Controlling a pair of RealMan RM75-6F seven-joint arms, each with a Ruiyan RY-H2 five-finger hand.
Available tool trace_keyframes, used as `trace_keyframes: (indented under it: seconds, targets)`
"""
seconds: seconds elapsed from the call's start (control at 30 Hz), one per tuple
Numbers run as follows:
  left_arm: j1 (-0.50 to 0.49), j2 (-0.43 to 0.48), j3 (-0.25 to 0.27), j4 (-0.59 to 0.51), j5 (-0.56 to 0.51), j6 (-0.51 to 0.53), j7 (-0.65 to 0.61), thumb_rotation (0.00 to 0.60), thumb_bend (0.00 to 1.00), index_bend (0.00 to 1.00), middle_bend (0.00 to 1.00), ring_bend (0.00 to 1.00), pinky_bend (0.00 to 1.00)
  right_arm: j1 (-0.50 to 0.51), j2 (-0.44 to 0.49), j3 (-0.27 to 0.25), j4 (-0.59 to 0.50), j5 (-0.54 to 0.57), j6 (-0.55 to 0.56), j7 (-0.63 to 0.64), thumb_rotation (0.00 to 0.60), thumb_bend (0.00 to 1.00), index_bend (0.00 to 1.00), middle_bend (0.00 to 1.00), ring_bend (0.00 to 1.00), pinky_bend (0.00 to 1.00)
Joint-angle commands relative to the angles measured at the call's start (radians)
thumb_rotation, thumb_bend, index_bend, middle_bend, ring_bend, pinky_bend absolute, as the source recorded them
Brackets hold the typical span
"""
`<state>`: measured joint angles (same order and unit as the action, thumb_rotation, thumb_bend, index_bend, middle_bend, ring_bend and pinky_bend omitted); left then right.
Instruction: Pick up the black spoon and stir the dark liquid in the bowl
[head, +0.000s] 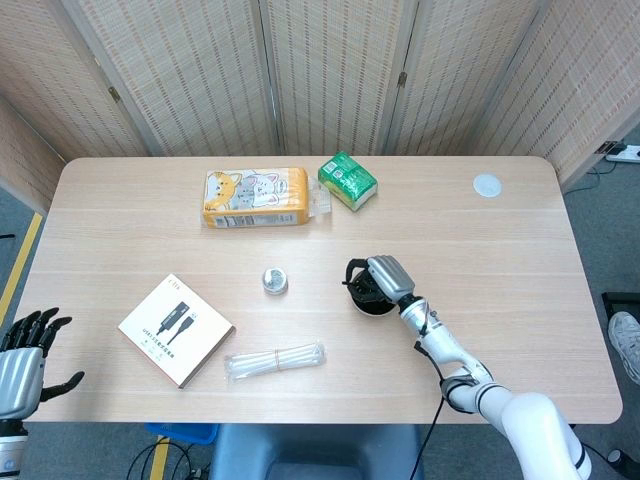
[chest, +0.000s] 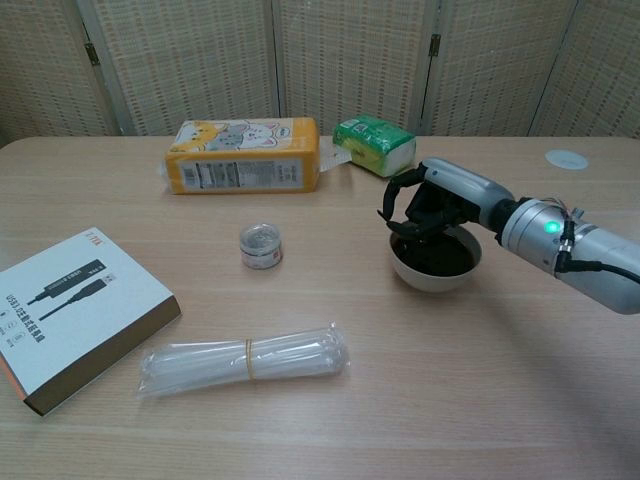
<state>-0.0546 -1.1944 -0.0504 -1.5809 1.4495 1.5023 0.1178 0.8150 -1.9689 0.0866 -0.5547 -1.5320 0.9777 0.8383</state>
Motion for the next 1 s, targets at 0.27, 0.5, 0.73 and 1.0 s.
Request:
trace_keyframes:
  seconds: [0.27, 0.5, 0.73, 1.0]
  targets:
    - [0.010, -0.002, 0.005, 0.004, -0.004, 0.007, -0.005, 0.600, 0.18, 0.23, 0.15, 0.12, 0.14, -0.037, 0.031, -0.058, -0.061, -0.050, 0.067, 0.011, 0.600, 0.56, 0.79, 1.00, 1.00, 1.00]
    - [0.007, -0.009, 0.004, 0.009, 0.004, 0.007, -0.010, 0.600, 0.18, 0.23, 0.15, 0.12, 0.14, -0.080, 0.066, -0.073, -0.084, -0.043, 0.081, -0.031, 0.600, 0.56, 0.79, 1.00, 1.00, 1.00]
    - [0.005, -0.012, 0.004, 0.007, 0.010, 0.009, -0.007, 0.600, 0.18, 0.23, 0.15, 0.12, 0.14, -0.088, 0.076, -0.057, -0.091, -0.025, 0.079, -0.037, 0.600, 0.39, 0.70, 1.00, 1.00, 1.00]
    - [-0.002, -0.012, 0.000, 0.002, 0.016, 0.008, -0.006, 0.600, 0.18, 0.23, 0.15, 0.12, 0.14, -0.116, 0.113, -0.056, -0.138, -0.014, 0.087, -0.058, 0.600, 0.05, 0.23, 1.00, 1.00, 1.00]
